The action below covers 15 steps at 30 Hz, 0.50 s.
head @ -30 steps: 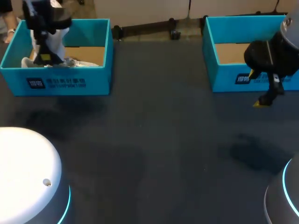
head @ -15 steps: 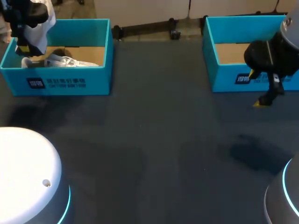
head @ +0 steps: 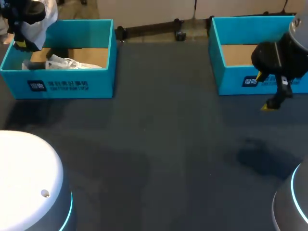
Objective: Take the shoe out of the shoebox, open the shoe tongue, remove and reinsert the insole, then place the shoe into the shoebox
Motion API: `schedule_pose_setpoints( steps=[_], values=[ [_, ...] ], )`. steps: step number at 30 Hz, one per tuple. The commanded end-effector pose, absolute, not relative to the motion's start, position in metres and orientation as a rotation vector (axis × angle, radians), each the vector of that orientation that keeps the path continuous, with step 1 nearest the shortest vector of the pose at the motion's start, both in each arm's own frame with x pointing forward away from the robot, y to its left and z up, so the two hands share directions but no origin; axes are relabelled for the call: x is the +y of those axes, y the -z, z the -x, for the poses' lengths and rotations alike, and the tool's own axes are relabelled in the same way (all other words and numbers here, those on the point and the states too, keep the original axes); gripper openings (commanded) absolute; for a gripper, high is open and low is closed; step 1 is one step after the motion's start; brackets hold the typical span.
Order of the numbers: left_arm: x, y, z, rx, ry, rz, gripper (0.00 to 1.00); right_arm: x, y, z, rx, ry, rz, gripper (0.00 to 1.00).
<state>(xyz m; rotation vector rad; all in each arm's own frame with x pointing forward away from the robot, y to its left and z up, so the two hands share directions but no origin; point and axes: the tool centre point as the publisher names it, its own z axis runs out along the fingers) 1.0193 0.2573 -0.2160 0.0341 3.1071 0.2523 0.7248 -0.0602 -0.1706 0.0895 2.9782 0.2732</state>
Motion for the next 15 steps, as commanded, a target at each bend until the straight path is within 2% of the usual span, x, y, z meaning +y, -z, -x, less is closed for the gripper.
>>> schedule_pose_setpoints(
  steps=[1,15],
  values=[
    [0.261,0.222,-1.056,3.147,-0.251,-0.002,0.0,-0.059,0.172,-0.726,2.981,-0.268,-0.091,1.0],
    [0.27,0.212,-1.101,3.129,-0.244,0.102,0.0,-0.059,0.172,-0.726,2.981,-0.268,-0.091,1.0]
  ],
)
